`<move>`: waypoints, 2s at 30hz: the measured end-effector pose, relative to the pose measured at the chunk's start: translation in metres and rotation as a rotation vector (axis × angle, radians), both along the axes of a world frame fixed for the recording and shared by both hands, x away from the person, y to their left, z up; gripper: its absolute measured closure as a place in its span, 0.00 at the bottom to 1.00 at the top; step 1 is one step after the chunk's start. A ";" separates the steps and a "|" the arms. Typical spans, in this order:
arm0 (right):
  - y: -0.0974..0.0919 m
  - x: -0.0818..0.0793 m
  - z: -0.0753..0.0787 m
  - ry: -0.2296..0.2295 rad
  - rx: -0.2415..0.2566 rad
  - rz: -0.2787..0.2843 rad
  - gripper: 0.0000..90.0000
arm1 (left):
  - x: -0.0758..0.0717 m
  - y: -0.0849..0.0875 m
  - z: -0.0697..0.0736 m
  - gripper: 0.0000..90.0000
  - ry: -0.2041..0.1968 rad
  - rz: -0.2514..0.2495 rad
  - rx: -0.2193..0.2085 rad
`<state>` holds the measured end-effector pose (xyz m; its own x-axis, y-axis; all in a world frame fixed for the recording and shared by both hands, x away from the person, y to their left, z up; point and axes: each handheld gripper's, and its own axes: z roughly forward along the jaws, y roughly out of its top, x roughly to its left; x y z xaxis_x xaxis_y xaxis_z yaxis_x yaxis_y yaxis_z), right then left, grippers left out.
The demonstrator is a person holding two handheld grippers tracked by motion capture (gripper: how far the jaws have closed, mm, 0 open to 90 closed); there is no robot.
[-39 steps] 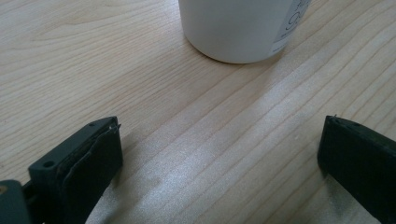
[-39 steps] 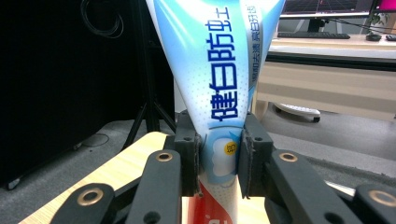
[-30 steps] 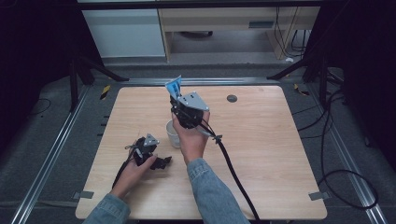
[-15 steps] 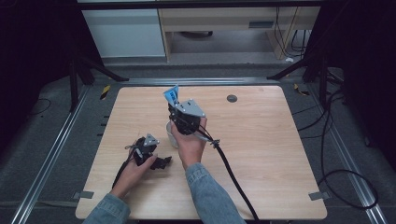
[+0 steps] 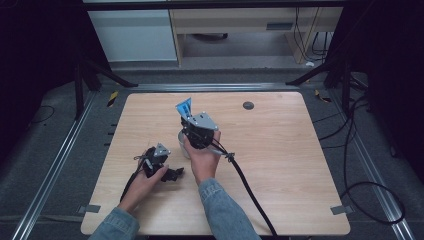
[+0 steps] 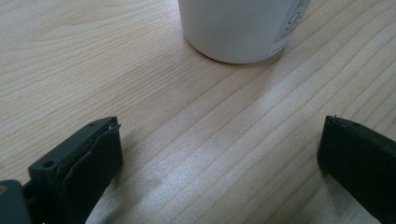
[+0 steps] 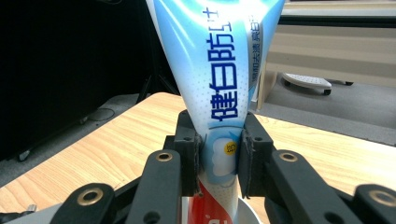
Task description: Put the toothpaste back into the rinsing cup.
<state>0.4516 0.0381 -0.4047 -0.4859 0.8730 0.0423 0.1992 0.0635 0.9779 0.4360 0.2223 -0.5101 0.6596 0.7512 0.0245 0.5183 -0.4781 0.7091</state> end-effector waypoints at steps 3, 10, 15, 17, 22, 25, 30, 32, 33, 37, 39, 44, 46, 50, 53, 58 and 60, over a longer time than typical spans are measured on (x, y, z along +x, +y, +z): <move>0.000 0.001 -0.004 0.004 -0.004 -0.004 0.81 | 0.000 0.000 0.000 0.00 0.001 -0.003 0.003; 0.002 0.002 -0.014 0.028 -0.003 -0.004 0.81 | 0.000 0.000 0.000 0.00 0.001 -0.003 0.003; 0.002 0.002 -0.020 0.047 -0.001 -0.002 0.81 | 0.000 0.000 0.000 0.00 0.000 -0.002 -0.002; 0.002 0.002 -0.021 0.046 -0.002 -0.001 0.81 | 0.000 0.000 0.000 0.00 0.001 -0.005 0.001; 0.003 0.002 -0.023 0.056 0.004 0.001 0.81 | 0.000 0.000 0.000 0.00 0.002 -0.005 0.003; 0.002 0.002 -0.023 0.062 0.004 0.004 0.81 | 0.000 0.000 0.000 0.00 0.001 -0.006 0.001; 0.003 0.002 -0.024 0.063 -0.002 0.007 0.81 | 0.000 0.000 0.000 0.00 0.002 -0.005 0.003; 0.003 0.002 -0.024 0.066 0.003 0.006 0.81 | 0.000 0.000 0.000 0.00 0.001 -0.006 0.002; 0.004 0.002 -0.025 0.069 -0.001 0.007 0.81 | 0.000 0.000 0.000 0.00 0.001 -0.005 0.003; 0.004 0.002 -0.027 0.078 0.006 0.006 0.81 | 0.000 0.000 0.000 0.00 0.002 -0.006 0.002; 0.003 0.002 -0.028 0.085 0.005 0.008 0.81 | 0.000 0.000 0.000 0.00 0.001 -0.005 0.003; 0.004 0.002 -0.029 0.097 0.010 0.013 0.81 | 0.000 0.000 0.000 0.00 0.002 -0.005 0.003; 0.003 0.002 -0.029 0.096 0.013 0.012 0.81 | 0.000 0.000 0.000 0.00 0.002 -0.005 0.003; 0.002 0.003 -0.029 0.101 0.016 0.012 0.80 | 0.000 0.000 0.000 0.00 0.002 -0.006 0.002; 0.001 0.004 -0.029 0.105 0.018 0.011 0.80 | 0.000 0.000 0.000 0.00 0.002 -0.005 0.004; -0.002 0.008 -0.029 0.113 0.023 0.005 0.79 | 0.000 0.000 0.000 0.00 0.002 -0.005 0.002; -0.004 0.009 -0.029 0.117 0.015 0.005 0.78 | 0.000 0.000 0.000 0.00 0.002 -0.006 0.001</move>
